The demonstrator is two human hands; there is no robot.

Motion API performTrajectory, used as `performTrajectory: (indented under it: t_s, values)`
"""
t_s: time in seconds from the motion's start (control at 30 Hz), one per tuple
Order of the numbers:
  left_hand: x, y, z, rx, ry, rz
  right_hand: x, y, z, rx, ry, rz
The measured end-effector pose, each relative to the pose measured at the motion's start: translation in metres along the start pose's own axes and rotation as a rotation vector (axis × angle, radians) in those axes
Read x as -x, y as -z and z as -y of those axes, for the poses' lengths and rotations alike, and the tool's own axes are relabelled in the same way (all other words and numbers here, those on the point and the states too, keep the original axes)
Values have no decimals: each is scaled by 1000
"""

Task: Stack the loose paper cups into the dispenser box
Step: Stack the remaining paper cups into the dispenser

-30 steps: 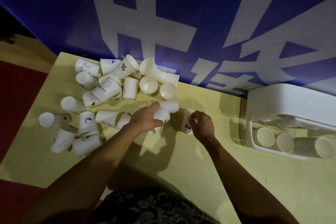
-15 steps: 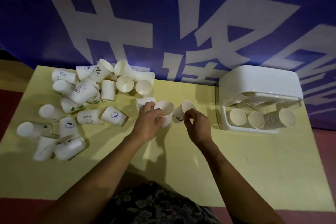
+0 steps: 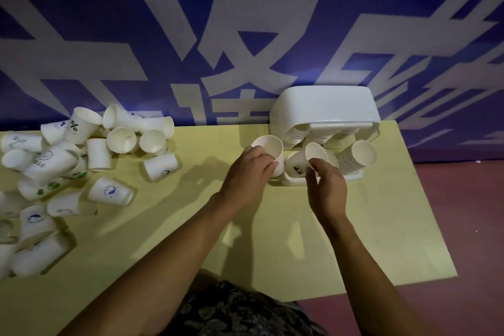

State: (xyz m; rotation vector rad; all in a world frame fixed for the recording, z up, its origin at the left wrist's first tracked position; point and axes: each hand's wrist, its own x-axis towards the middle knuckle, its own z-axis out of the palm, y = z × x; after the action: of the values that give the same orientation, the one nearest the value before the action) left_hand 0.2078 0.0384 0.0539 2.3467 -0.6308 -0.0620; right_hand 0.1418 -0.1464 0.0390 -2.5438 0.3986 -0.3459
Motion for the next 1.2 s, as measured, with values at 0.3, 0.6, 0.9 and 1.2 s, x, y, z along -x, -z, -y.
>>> performTrajectory:
  t_s: [0.3, 0.6, 0.9, 1.2]
  values:
    - [-38, -63, -44, -95, -49, 94, -27, 21, -69, 156, -41, 38]
    - [-61, -112, -38, -320, 85, 378, -41, 2, -107, 215, 37, 259]
    - [-62, -135, -22, -212, 130, 365, -53, -15, -120, 296, 110, 368]
    - [8, -55, 34, -203, 408, 110, -45, -40, -32, 47, 269, 360]
